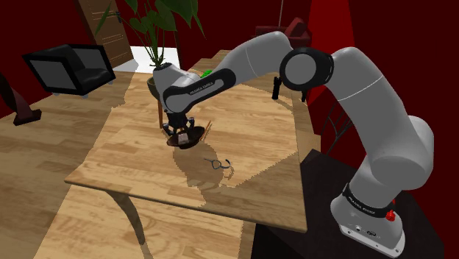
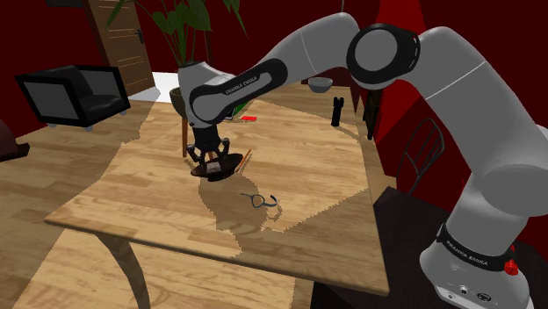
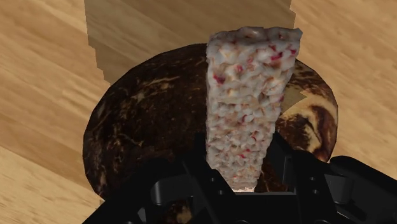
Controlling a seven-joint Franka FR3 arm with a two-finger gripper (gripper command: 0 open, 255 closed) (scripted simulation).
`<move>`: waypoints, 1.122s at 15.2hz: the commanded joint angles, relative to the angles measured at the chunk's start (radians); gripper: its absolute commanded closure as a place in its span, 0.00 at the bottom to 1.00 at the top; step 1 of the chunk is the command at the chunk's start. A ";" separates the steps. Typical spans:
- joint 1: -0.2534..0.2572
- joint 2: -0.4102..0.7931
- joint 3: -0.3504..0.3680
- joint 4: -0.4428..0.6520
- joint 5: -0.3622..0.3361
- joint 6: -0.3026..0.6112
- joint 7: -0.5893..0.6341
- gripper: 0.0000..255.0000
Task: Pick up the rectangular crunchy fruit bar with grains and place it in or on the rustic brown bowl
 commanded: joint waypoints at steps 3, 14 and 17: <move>-0.003 0.003 -0.003 -0.003 -0.002 0.002 0.000 1.00; 0.000 -0.048 0.013 0.039 0.020 -0.087 -0.013 0.00; 0.000 -0.048 0.013 0.039 0.020 -0.087 -0.013 0.00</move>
